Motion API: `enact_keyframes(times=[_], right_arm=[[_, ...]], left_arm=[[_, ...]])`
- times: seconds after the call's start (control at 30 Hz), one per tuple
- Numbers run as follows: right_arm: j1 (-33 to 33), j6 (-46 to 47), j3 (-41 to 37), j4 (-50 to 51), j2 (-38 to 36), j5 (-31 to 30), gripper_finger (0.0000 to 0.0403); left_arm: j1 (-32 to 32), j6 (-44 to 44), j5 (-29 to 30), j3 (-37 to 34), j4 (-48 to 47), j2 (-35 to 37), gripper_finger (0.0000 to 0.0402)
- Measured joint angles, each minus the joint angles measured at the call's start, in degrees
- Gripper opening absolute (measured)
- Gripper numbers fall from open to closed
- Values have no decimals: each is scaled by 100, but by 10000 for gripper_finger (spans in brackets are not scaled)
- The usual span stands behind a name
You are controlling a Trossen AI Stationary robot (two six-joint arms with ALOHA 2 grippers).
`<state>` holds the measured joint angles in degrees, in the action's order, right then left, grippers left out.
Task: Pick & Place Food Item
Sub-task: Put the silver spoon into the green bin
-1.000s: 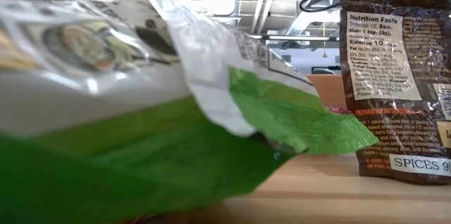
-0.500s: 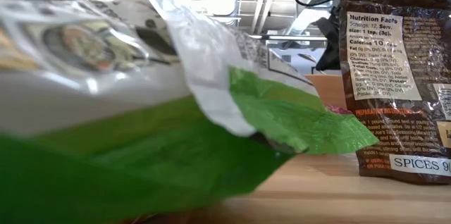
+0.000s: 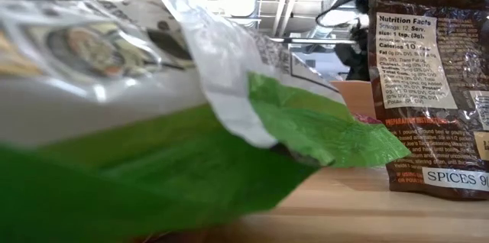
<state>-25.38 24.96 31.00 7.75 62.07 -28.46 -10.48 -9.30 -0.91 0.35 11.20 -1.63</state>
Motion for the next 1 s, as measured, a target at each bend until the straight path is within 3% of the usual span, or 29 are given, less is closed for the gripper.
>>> enact_keyframes(times=[0.53,1.0], right_arm=[[-40,-161,0,-667,1465,331,11],[-64,-158,-2,-690,1591,621,15]], left_arm=[[1,0,0,0,-1,0,1],[0,0,0,0,-1,0,1]])
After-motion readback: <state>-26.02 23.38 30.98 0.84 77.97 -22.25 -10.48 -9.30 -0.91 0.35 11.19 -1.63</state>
